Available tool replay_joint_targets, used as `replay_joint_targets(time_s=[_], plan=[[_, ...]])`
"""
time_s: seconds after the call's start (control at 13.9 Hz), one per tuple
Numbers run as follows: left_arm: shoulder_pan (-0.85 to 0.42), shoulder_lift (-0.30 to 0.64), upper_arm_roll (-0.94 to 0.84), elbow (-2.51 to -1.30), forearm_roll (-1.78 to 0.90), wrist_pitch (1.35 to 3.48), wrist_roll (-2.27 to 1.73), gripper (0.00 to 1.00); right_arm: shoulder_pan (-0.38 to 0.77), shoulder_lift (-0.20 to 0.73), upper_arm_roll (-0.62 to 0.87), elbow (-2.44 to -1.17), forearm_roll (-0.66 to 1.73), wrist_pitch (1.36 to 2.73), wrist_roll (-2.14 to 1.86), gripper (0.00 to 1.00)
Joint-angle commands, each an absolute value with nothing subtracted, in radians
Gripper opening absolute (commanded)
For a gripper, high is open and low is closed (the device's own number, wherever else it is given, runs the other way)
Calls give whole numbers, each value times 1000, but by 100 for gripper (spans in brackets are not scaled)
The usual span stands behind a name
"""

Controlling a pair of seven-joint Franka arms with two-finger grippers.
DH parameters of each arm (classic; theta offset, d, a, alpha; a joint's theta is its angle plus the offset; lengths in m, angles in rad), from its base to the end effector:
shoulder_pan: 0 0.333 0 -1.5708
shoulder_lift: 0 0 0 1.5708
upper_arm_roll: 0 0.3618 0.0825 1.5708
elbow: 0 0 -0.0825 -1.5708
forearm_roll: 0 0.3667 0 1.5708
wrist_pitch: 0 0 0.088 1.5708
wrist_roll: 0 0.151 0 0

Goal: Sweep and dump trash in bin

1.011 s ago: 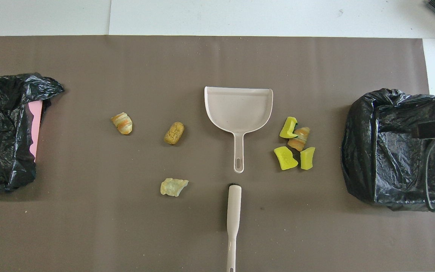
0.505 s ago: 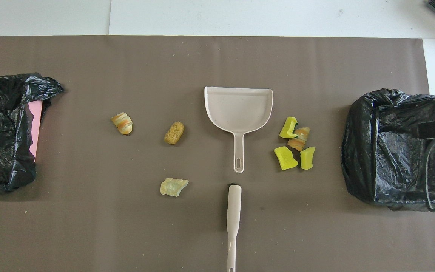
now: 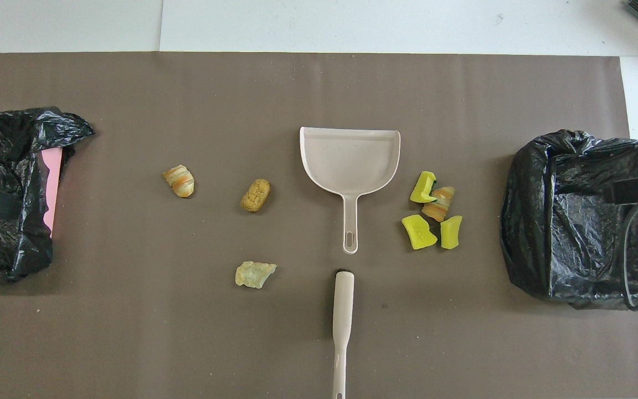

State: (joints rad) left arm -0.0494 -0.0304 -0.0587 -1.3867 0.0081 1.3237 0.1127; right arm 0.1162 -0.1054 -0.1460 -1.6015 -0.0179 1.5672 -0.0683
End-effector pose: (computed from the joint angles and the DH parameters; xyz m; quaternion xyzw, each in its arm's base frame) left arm 0.4924 -0.0527 0.7020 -0.9939 0.1092 0.0163 0.0048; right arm 0.5019 -0.0224 0.6661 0.9992 0.0190 0.0349 0.0030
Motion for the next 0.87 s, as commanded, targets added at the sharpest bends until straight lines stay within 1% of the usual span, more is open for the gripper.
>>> replay_joint_targets(time_s=[0.0, 0.14, 0.36, 0.43, 0.58, 0.79], plan=[[-95, -83, -52, -1451, -2, 1339, 109, 100, 114, -118, -143, -1628, -44, 1582, -84, 100], [-119, -115, -54, -1506, -5, 1365, 109, 100, 114, -120, -143, -1628, -44, 1582, -84, 100], [-179, -208, -55, -1661, -46, 1459, 98, 100, 114, -117, -144, -1625, -41, 1582, -78, 100], [-216, -227, -60, -1702, -46, 1465, 56, 100, 114, -114, -144, -1620, -37, 1582, -77, 100], [-293, -242, -61, -1755, -46, 1471, -14, 100, 114, -115, -143, -1617, -28, 1568, -81, 100], [-398, -262, -61, -1850, -52, 1537, -122, 100, 114, -114, -143, -1617, -28, 1568, -83, 100]])
